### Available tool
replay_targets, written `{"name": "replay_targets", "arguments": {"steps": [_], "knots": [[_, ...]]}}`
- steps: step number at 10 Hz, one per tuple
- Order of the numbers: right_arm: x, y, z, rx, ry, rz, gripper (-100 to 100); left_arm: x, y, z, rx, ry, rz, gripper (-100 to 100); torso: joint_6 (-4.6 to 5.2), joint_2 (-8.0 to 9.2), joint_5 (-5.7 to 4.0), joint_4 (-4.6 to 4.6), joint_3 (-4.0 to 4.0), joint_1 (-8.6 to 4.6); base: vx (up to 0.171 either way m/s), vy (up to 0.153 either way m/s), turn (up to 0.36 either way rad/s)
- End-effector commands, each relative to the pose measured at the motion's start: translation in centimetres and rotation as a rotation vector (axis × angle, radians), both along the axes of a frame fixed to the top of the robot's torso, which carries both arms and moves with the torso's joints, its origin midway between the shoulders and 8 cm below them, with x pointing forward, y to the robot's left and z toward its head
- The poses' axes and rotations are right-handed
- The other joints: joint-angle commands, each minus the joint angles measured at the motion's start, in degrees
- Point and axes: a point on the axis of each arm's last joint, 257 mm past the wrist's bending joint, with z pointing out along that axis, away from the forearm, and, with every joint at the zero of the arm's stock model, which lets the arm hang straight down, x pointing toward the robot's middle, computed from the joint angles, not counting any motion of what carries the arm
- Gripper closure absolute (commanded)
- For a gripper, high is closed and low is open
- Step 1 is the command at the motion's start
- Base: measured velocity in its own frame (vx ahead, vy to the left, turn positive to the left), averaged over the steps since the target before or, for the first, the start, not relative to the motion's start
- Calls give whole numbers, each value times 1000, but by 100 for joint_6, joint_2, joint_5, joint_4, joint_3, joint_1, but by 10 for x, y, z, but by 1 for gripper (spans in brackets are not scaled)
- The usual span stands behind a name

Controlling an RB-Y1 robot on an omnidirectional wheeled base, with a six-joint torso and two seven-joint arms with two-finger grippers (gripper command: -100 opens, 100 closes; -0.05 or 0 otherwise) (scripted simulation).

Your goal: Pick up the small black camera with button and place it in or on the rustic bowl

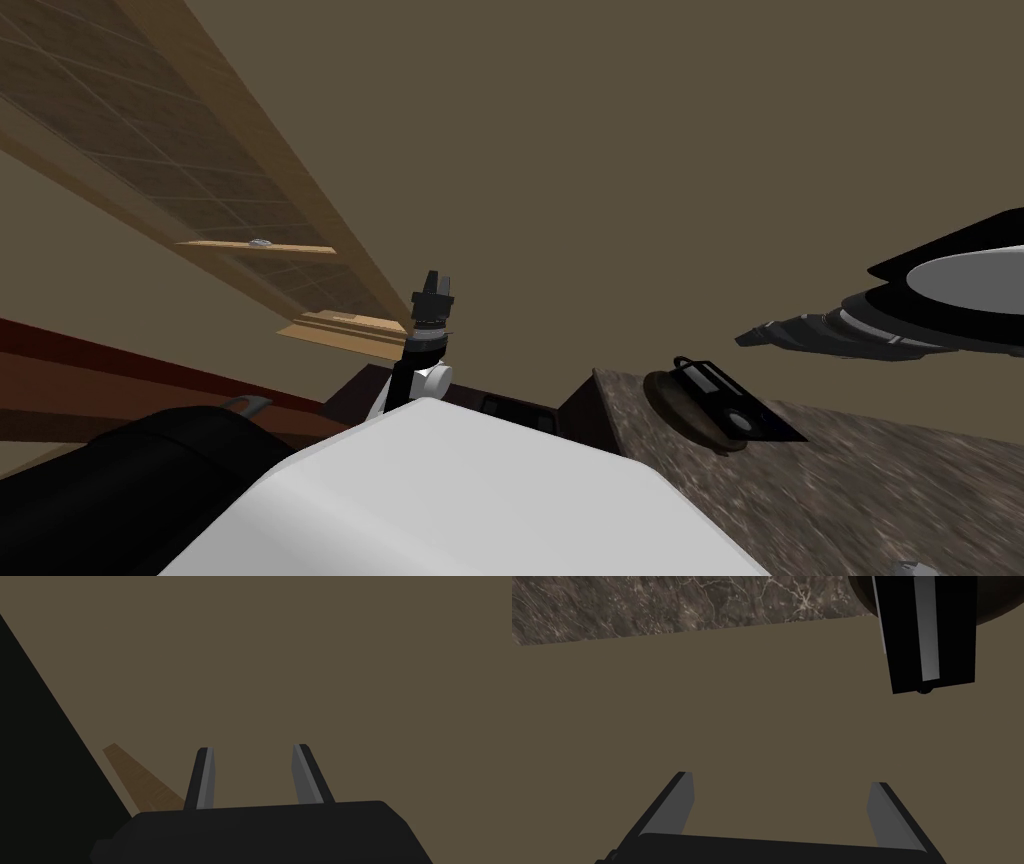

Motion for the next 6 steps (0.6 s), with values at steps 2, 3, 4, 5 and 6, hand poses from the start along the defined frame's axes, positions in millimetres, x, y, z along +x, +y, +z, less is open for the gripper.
{"name": "replay_targets", "arguments": {"steps": [2, 3, 4, 5, 6], "knots": [[0, 0, 0, 0, 0, 0, 0, 0, 0, 0, 0, 0, 0, 0, 0, 3, 1, 1, 2, 2, 0, 0, 0], [0, 0, 0, 0, 0, 0, 0, 0, 0, 0, 0, 0, 0, 0, 0, 4, 1, 1, 3, 3, 0, 0, 0], [0, 0, 0, 0, 0, 0, 0, 0, 0, 0, 0, 0, 0, 0, 0, 5, 1, 1, 3, 4, 0, 0, 0], [0, 0, 0, 0, 0, 0, 0, 0, 0, 0, 0, 0, 0, 0, 0, 5, 1, 2, 3, 4, 0, 0, 0], [0, 0, 0, 0, 0, 0, 0, 0, 0, 0, 0, 0, 0, 0, 0, 5, 1, 2, 3, 4, 0, 0, 0]]}}
